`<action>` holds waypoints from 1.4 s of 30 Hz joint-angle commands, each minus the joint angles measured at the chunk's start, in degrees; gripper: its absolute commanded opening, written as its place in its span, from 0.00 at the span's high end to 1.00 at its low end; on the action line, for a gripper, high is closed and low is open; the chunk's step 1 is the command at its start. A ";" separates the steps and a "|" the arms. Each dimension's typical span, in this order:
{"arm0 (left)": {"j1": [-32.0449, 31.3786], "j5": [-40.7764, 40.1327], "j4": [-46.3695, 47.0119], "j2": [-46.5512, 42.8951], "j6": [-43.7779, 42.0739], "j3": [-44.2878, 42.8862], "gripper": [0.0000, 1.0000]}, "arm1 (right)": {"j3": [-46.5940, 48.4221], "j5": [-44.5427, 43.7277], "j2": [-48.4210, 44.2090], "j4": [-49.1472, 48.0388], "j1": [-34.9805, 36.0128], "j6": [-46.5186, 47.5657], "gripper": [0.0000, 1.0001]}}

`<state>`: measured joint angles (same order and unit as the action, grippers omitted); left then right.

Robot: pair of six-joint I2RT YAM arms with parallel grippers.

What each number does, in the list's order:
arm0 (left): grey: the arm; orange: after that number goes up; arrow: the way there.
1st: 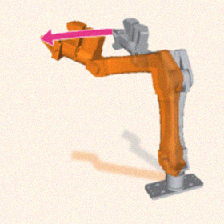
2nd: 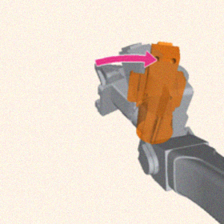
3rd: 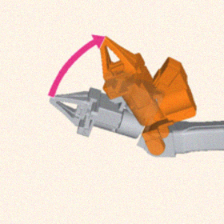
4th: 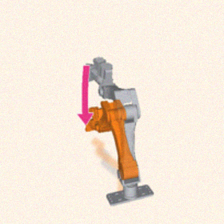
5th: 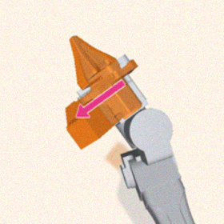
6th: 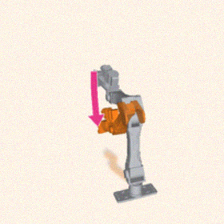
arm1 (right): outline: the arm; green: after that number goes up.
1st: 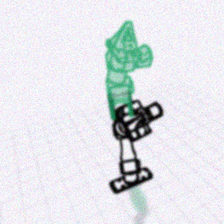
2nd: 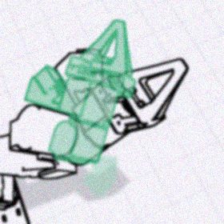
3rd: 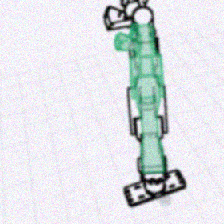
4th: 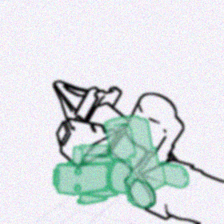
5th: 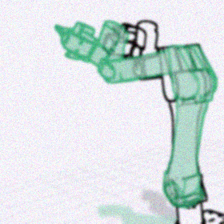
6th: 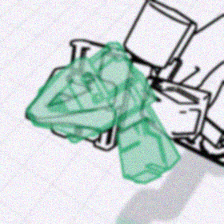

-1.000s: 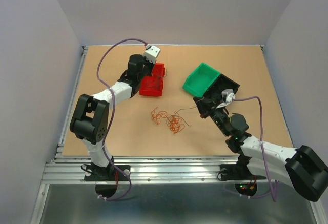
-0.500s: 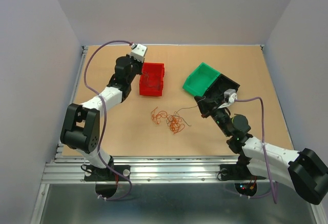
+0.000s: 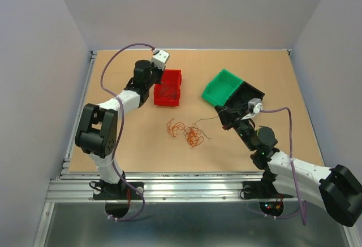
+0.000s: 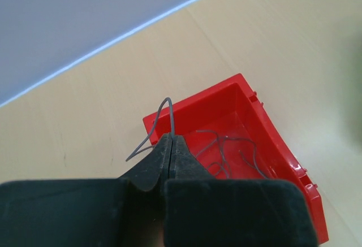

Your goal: Untangle the cables

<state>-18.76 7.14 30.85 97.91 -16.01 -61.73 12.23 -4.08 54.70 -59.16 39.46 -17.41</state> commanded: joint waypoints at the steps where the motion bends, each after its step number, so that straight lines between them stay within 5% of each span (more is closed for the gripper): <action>1: -0.57 0.95 -3.34 1.85 -1.56 -4.71 1.00 | -1.07 -0.05 -1.35 -2.46 0.26 0.01 0.99; 10: -7.16 -10.47 -12.38 6.94 -7.28 -8.48 1.00 | -1.51 -0.49 -1.61 -2.46 0.35 0.01 0.99; 15: -6.73 -7.40 -24.32 12.74 -4.12 -17.17 1.00 | -1.59 -1.11 -1.52 -2.46 0.26 0.09 1.00; 22: -5.06 -4.50 -28.83 15.47 -1.66 -20.53 0.96 | -1.42 -0.84 -1.00 -2.46 0.26 -0.08 0.99; 25: -4.44 -4.24 -28.39 14.51 -1.92 -19.92 0.75 | -1.07 -1.02 -0.21 -2.46 0.26 -0.17 1.00; 26: -4.44 -3.71 -26.30 12.50 -2.18 -18.96 0.60 | -0.89 -0.93 0.06 -2.46 0.26 -0.17 0.99; 29: -4.53 -1.52 -22.08 6.97 -2.53 -13.95 0.44 | -0.37 -0.85 1.02 -2.46 0.26 -0.61 0.99; 37: -4.53 4.71 -14.16 -8.07 -4.91 -1.48 0.20 | -0.45 -2.51 0.85 -2.81 0.35 -3.42 0.99; 42: -5.66 22.71 -9.93 -20.46 -10.60 8.89 0.10 | -1.77 -7.42 -0.99 -3.16 0.26 -6.93 1.00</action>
<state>-23.14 15.22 15.18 84.36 -21.45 -58.65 12.16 -6.90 55.61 -59.16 39.46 -20.99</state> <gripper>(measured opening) 0.887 0.023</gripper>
